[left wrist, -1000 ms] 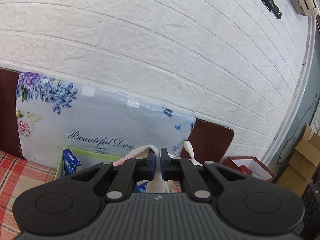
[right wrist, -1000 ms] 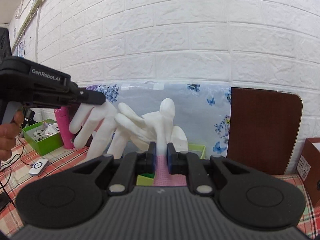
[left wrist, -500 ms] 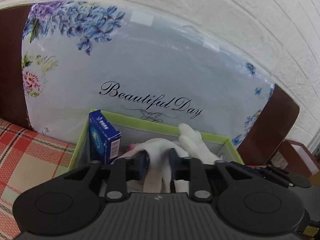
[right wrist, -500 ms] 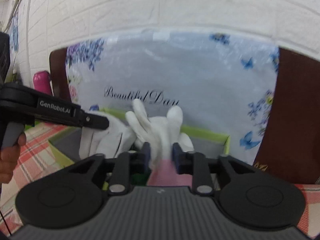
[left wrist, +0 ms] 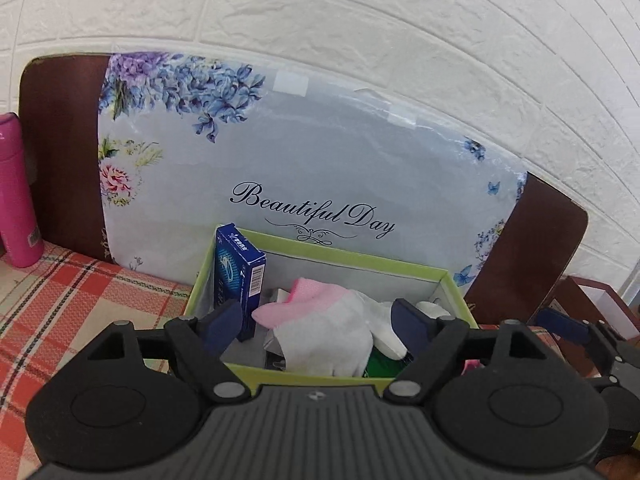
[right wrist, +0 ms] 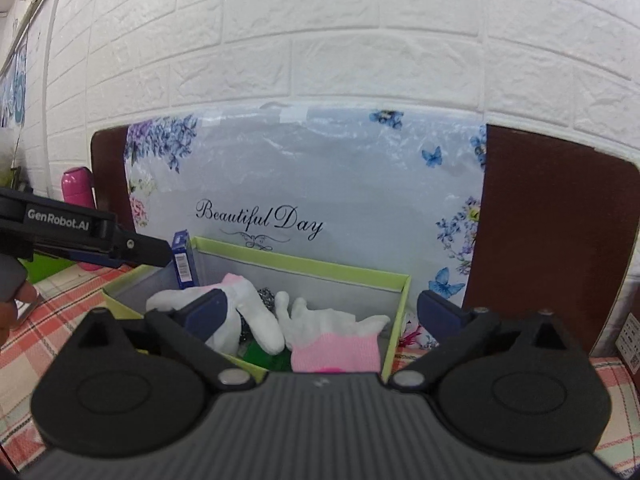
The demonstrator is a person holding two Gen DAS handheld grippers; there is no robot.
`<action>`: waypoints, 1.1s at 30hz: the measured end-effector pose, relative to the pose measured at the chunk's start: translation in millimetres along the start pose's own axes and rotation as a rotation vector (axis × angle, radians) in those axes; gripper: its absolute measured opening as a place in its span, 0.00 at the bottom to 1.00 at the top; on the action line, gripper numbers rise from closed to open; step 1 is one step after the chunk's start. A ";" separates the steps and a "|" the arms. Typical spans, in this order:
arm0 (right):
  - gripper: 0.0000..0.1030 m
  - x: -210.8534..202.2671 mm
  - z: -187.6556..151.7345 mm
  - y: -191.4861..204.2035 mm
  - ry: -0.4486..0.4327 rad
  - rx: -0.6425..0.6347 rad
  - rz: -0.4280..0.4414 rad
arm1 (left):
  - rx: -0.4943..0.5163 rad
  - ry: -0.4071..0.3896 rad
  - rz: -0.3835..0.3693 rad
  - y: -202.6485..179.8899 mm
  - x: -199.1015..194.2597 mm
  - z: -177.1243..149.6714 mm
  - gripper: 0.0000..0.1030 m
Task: Organize objects
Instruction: 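Carry the glove into the lime-green box and open the right gripper, then grasp the tan paper box with the left gripper while the right grasps the green box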
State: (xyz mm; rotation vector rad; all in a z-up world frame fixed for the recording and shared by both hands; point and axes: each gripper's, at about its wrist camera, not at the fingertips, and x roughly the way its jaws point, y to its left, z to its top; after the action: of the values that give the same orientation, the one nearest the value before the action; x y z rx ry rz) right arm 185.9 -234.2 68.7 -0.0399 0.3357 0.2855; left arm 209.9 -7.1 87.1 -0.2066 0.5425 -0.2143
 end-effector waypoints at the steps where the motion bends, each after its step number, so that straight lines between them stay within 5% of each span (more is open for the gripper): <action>1: 1.00 -11.0 1.0 2.0 -0.010 0.006 -0.002 | 0.009 0.004 0.004 -4.5 -9.3 -1.1 0.83; 14: 1.00 -131.2 -26.6 17.8 -0.041 0.054 0.004 | 0.030 0.073 0.000 -32.9 -95.0 -65.3 0.84; 33: 1.00 -169.3 -80.6 33.8 0.060 0.123 0.026 | 0.001 0.154 0.041 -19.1 -114.8 -114.2 0.84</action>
State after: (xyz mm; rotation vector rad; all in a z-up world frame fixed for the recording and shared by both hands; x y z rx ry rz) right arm -2.5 -254.3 48.9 0.0770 0.4129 0.2893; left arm 50.7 -11.8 52.2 -0.1784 0.6991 -0.1920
